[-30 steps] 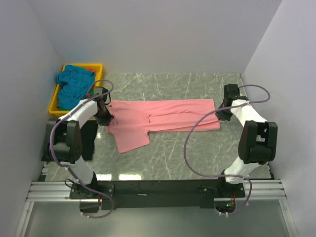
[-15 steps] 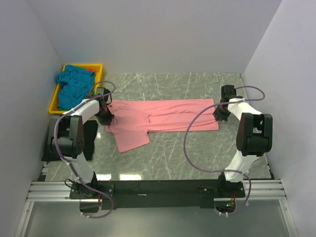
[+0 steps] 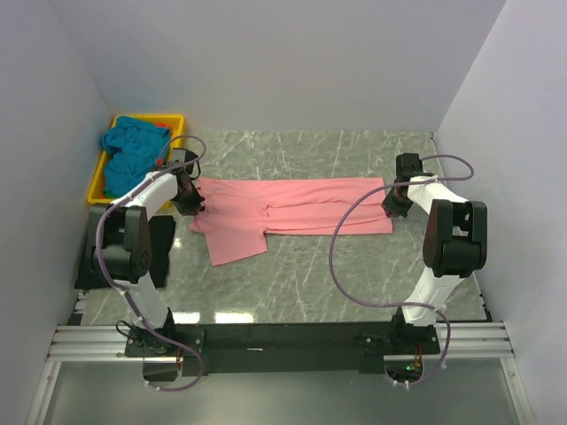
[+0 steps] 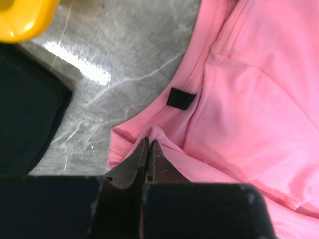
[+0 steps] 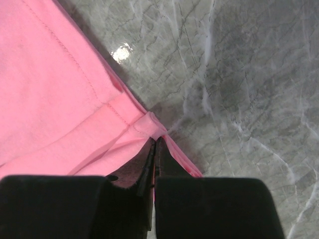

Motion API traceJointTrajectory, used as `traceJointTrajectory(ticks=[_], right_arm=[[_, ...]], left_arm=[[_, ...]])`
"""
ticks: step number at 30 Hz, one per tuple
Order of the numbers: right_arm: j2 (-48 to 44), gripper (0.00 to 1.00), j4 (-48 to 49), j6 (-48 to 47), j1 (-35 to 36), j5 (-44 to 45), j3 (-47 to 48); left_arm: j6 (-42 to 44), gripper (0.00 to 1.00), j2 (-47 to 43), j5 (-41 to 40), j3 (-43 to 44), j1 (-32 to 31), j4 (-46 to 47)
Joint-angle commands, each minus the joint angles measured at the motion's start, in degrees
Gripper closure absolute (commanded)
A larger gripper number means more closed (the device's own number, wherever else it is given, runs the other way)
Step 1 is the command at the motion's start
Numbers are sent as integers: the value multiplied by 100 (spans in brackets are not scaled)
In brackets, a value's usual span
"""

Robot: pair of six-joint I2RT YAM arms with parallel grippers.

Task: Fold and stack the t-shirts
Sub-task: Fold the tshirt

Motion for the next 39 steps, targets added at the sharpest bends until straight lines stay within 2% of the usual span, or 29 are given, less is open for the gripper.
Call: traceJointTrajectory(ticks=[1,8,11,15,16,17,18,19,21,23,24,27,32,37,39], right_arm=[[69,99,148,-84,23,246,113],[157,98,140,-93,23,255,175],[166,95,148,-102,23,203,193],[34,83,157,-128,32,89,228],[-18,76,157,-128,40,27,228],[-80,73,140,-128,49,9,228],[-228,69,140,-128,67,-17,236],[-317,63,131,-128,76,-26,237],[-616,57,113,-119,137,-70,219],[-818,52,52,-102,181,-105,193],[-1028,50,34,-93,268,-122,167],[-1503,44,25,-75,409,-201,-9],[-2346,41,122,-84,963,-430,-605],[-2971,41,157,-75,1516,-658,-1125],[-3209,41,140,-84,1561,-694,-1318]], left_arm=[[78,99,110,-237,274,46,19],[78,99,355,-325,414,46,80],[78,94,444,-334,415,46,89],[-9,76,374,-298,362,46,54],[-10,73,330,-298,370,46,28],[-10,69,269,-290,370,37,27],[-18,60,111,-298,388,46,-34],[-27,56,23,-298,397,46,-60],[-36,42,-275,-307,388,46,-122],[-36,36,-496,-281,344,46,-157],[-71,29,-732,-272,248,46,-192],[-115,20,-1293,-202,-147,11,-201],[-264,20,-2095,-105,-1112,-436,-254],[-747,28,-2518,-149,-1791,-1314,-263],[-923,33,-2536,-149,-2098,-1465,-88]])
